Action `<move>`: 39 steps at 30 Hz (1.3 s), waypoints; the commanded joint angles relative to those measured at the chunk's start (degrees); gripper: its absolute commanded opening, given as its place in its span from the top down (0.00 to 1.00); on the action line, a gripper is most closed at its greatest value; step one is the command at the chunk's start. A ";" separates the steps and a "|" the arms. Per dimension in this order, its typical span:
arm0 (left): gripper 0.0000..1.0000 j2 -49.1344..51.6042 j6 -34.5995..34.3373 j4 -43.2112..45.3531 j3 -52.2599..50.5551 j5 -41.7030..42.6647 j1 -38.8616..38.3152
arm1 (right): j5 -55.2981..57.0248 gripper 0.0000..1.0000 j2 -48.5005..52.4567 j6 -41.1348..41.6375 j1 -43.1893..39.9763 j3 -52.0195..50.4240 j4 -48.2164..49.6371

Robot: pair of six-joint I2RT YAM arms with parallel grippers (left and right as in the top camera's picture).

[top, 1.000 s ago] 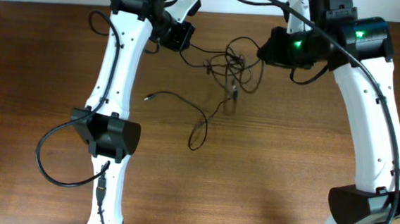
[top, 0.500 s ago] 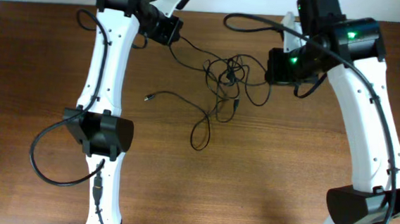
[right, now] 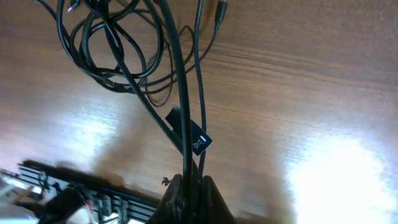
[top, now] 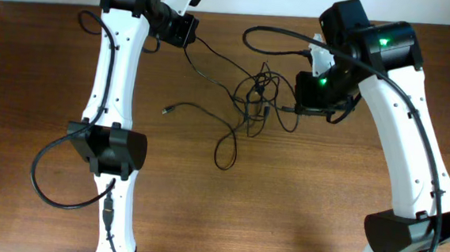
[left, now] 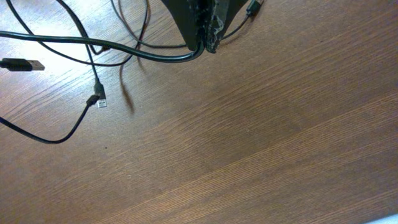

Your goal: Untangle cables

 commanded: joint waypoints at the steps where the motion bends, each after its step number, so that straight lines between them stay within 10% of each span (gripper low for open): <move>1: 0.87 0.17 -0.70 0.76 -0.48 -2.56 1.53 | 0.22 0.96 -0.24 3.21 -0.04 -0.42 -1.07; 4: 0.28 0.17 -0.70 0.57 -0.48 -1.25 1.40 | 0.57 0.96 -0.24 3.15 -0.07 -0.42 -1.05; 5: 0.27 0.17 -0.68 0.31 -0.48 1.31 1.38 | 1.18 0.96 -0.22 3.17 -0.07 -0.42 -0.94; 16: 0.46 0.17 -0.04 -0.55 -0.48 13.27 3.56 | 0.31 0.96 6.43 6.54 4.94 -0.44 8.79; 17: 0.46 0.17 -0.04 -0.87 -0.48 13.25 3.80 | 0.28 0.91 7.56 6.69 5.49 -0.44 9.35; 18: 0.46 0.17 -0.04 -1.18 -0.48 13.27 3.78 | 0.28 0.56 9.11 6.67 5.84 -0.42 9.99; 20: 0.46 0.17 -0.04 -1.42 -0.48 13.27 3.37 | 0.31 0.31 10.40 6.67 5.29 -0.42 10.47; 24: 0.49 0.17 -0.04 -1.46 -0.50 13.25 1.42 | -2.60 0.10 10.21 4.92 0.37 -0.39 11.06; 39: 0.64 0.50 2.99 0.20 -20.24 2.51 -12.37 | -10.84 0.07 10.29 -3.13 -15.02 -0.42 9.07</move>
